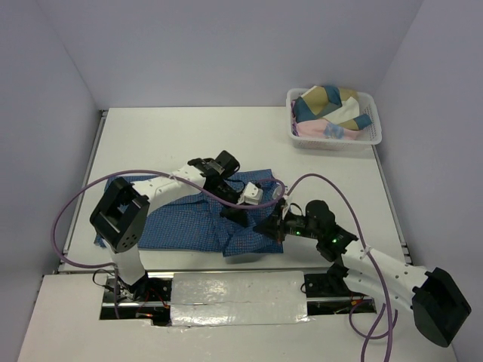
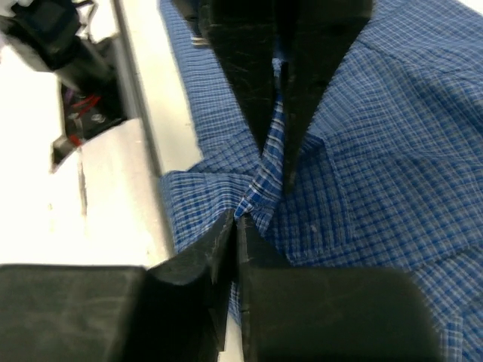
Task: Fold and stack the long sleeve shirts
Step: Fold the shirt
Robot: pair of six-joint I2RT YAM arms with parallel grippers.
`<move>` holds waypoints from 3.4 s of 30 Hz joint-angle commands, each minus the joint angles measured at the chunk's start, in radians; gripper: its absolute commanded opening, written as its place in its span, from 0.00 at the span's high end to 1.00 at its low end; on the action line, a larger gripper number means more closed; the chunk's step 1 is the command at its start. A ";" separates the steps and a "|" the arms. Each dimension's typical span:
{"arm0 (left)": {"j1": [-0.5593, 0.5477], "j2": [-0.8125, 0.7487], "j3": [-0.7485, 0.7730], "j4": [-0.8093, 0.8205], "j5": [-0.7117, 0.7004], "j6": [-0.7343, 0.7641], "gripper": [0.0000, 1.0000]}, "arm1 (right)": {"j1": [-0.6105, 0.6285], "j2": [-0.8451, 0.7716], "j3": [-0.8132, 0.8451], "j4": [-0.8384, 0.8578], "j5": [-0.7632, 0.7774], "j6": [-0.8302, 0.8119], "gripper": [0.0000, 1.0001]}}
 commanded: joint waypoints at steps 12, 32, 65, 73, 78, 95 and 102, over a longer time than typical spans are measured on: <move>-0.005 -0.050 0.270 -0.149 -0.749 -0.263 1.00 | 0.002 -0.085 0.166 -0.344 0.397 0.035 0.26; -0.005 0.242 0.604 -0.088 -1.246 -0.209 1.00 | 0.000 0.131 0.223 -0.264 0.394 0.122 0.39; -0.023 0.251 0.564 -0.049 -1.223 -0.306 1.00 | -0.030 0.371 0.157 -0.089 0.624 0.387 0.38; -0.040 0.168 0.423 -0.172 -0.991 -0.439 0.93 | -0.030 0.164 0.131 -0.229 0.632 0.391 0.33; -0.077 0.116 0.370 -0.192 -0.934 -0.476 0.93 | -0.030 0.018 0.114 -0.319 0.681 0.406 0.32; -0.155 0.090 0.281 -0.258 -0.780 -0.483 0.24 | -0.030 0.053 0.120 -0.305 0.652 0.383 0.29; -0.192 0.039 0.298 -0.316 -0.678 -0.432 0.01 | -0.035 0.056 0.126 -0.296 0.653 0.371 0.28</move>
